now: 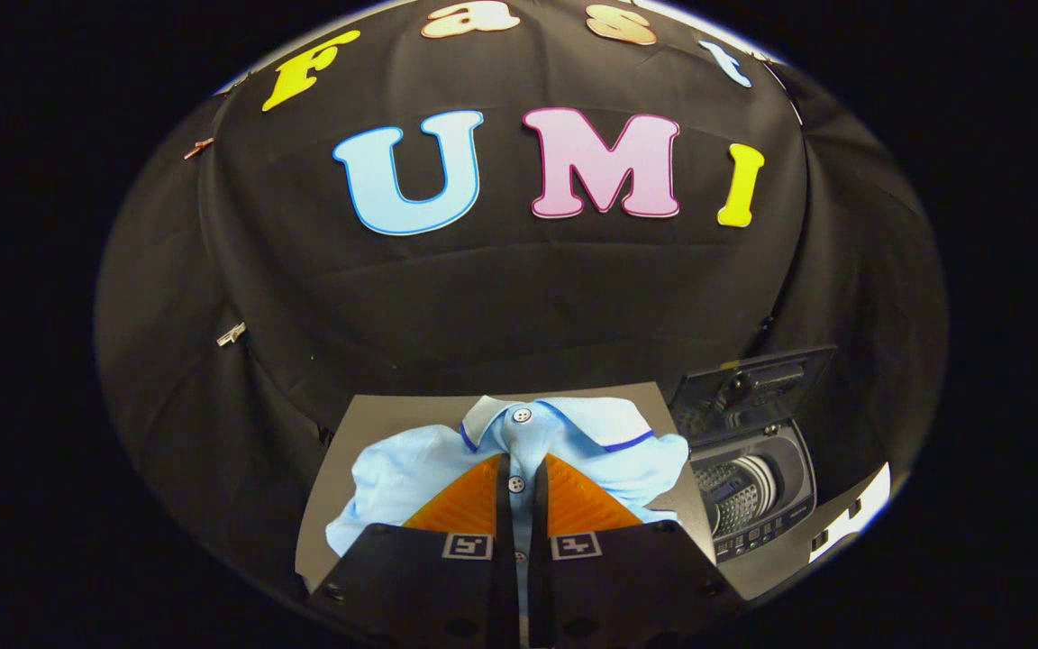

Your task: Put the clothes into the washing machine and then close the washing machine lid.

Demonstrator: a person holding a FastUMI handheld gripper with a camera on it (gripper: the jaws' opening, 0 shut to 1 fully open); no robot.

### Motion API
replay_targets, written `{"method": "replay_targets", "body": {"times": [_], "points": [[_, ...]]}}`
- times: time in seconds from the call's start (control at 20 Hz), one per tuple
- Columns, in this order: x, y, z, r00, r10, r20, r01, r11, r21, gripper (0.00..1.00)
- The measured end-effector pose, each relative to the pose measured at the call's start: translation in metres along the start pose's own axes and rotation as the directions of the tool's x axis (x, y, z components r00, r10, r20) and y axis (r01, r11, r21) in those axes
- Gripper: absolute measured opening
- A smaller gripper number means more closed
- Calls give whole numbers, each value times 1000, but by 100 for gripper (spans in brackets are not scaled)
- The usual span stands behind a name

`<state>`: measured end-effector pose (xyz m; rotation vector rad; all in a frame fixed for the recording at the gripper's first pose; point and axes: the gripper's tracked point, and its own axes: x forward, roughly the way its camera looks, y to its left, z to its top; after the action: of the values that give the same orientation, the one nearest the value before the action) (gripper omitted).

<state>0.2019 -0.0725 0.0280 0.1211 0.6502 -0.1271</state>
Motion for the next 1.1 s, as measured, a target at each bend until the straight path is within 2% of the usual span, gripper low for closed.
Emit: {"method": "replay_targets", "body": {"times": [0.45, 0.75, 1.1], "points": [[-58, -69, 89, 988, 11, 156, -12, 1000, 8, 9], [-77, -131, 121, 979, 2, 206, -12, 999, 48, 9], [-80, -212, 140, 971, -56, 233, 47, 998, 42, 9]]}}
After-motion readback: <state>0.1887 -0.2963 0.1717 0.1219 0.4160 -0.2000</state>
